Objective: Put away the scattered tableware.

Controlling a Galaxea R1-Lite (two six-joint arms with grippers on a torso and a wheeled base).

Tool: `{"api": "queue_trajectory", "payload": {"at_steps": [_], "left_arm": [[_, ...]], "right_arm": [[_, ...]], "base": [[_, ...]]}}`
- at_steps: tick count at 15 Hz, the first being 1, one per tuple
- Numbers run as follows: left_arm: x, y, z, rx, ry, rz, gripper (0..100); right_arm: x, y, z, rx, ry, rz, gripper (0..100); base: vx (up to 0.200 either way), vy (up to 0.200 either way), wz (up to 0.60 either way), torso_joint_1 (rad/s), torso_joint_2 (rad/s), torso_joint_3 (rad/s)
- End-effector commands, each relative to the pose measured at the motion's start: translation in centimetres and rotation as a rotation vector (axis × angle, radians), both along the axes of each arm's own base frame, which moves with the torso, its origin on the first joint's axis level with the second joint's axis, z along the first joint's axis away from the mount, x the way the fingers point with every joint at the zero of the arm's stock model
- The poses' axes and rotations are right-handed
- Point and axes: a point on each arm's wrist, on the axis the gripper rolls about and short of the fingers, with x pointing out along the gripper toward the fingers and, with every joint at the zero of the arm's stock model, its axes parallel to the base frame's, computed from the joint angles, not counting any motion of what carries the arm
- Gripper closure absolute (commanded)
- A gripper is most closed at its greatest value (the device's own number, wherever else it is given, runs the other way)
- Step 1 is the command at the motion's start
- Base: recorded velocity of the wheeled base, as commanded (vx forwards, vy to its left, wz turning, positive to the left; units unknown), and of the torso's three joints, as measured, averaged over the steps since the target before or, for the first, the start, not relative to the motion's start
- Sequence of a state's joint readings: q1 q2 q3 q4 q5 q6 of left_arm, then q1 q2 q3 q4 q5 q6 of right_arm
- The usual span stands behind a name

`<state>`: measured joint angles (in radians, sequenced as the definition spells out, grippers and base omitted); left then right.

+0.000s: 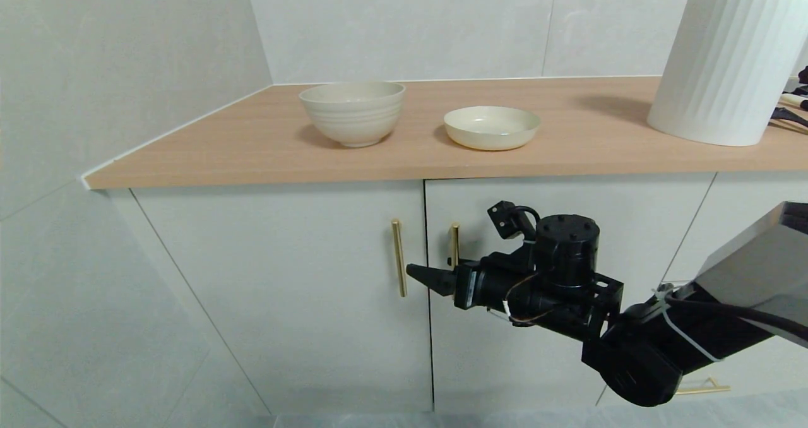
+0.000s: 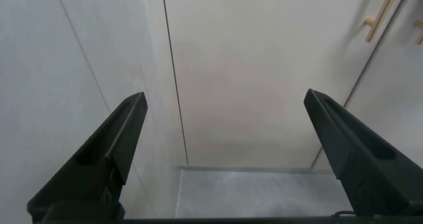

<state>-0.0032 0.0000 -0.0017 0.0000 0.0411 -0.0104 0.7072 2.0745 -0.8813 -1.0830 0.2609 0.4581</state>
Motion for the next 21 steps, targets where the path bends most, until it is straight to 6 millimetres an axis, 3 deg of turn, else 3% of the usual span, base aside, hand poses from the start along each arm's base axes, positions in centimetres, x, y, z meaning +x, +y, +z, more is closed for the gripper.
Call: {"api": "queue_trajectory", "payload": {"at_steps": [1,4,9,13,19,21], "left_arm": [[0.0,0.0,0.0,0.0,0.0,0.0,0],[0.0,0.0,0.0,0.0,0.0,0.0,0],[0.0,0.0,0.0,0.0,-0.001,0.0,0],[0.0,0.0,0.0,0.026,0.001,-0.001,0],[0.0,0.0,0.0,0.044,0.0,-0.002,0],[-0.3,-0.1,0.9,0.092,-0.029,-0.035,0]], "right_arm": [[-0.9,-0.1,0.7,0.009,-0.003,0.041,0],[-1.3,-0.3,0.3,0.005,0.022,0.061,0],[-4.6,-3.7,2.0,0.024,0.045,0.306,0],[-5.9,-5.7,2.6,0.034,0.058,0.393,0],[-7.2,-6.5,2.7,0.035,0.073,0.456,0],[-7.7,-6.8,2.6,0.031,0.081,0.461,0]], "base": [[0.0,0.0,0.0,0.0,0.0,0.0],[0.0,0.0,0.0,0.0,0.0,0.0],[0.0,0.0,0.0,0.0,0.0,0.0],[0.0,0.0,0.0,0.0,0.0,0.0],[0.0,0.0,0.0,0.0,0.0,0.0],[0.0,0.0,0.0,0.0,0.0,0.0]]}}
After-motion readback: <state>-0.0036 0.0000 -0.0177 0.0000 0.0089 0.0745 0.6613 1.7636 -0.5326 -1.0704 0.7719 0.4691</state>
